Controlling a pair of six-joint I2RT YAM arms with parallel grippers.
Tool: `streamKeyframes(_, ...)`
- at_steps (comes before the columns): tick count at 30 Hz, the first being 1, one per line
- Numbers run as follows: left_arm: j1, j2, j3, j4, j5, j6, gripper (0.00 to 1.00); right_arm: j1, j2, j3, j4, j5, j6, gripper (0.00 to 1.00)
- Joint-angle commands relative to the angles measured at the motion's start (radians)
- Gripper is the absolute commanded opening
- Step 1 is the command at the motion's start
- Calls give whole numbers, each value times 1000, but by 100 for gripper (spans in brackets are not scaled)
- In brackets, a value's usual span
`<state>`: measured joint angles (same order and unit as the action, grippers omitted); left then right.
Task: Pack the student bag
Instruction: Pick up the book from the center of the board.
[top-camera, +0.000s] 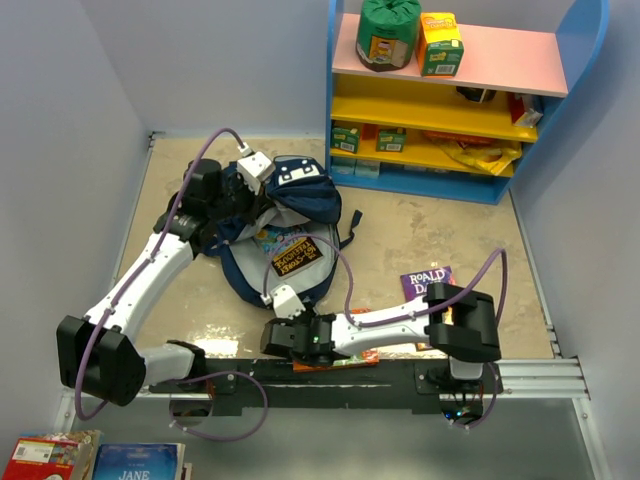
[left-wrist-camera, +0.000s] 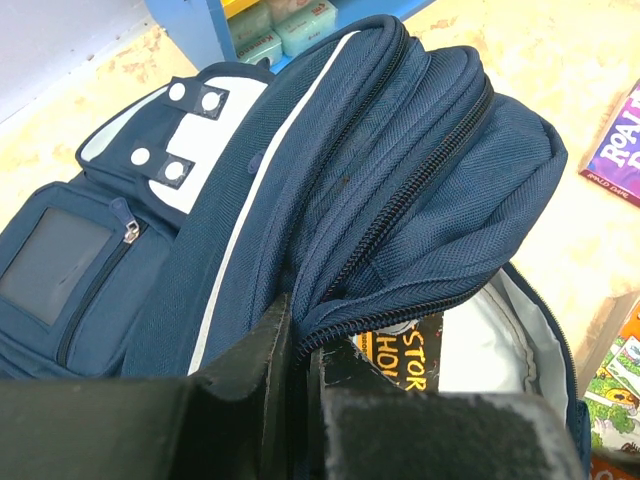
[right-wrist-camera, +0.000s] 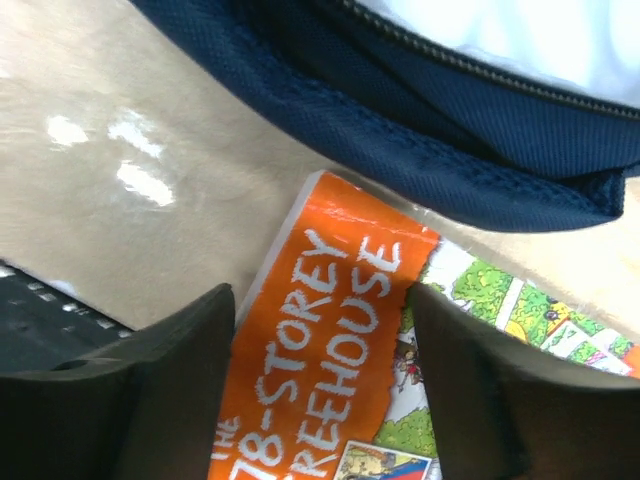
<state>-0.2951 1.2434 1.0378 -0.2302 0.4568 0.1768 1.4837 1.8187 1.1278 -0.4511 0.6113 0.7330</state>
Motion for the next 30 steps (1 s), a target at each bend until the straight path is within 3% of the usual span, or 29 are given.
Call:
streamKeyframes(1, 4, -15, 5, 103, -35, 30, 0, 0, -44, -135, -15, -91, 126, 47)
streamKeyframes(3, 4, -15, 2, 101, -35, 33, 0, -2, -105, -223, 0, -111, 161, 33)
streamKeyframes(4, 4, -15, 1, 103, -35, 32, 0, -2, -117, -247, -1, -117, 172, 21)
streamKeyframes(6, 5, -15, -5, 103, -33, 32, 0, -3, -136, -284, -26, -114, 203, 14)
streamKeyframes(7, 5, -16, -7, 103, -33, 32, 0, -8, -137, -292, -37, -111, 212, 4)
streamKeyframes(8, 5, -15, -8, 104, -33, 29, 0, -11, -137, -296, -47, -98, 218, 0)
streamKeyframes(14, 5, -12, -2, 103, -30, 26, 0, -146, -235, -258, -106, -21, 204, 0)
streamKeyframes(18, 4, -10, -8, 97, -17, 23, 0, -281, -450, -198, -220, 117, 129, 0)
streamKeyframes(22, 4, -1, -16, 107, -7, 15, 0, -309, -545, -93, -319, 226, 102, 0)
streamKeyframes(30, 4, 8, -9, 101, 13, 1, 0, -330, -539, -16, -198, 274, -42, 0)
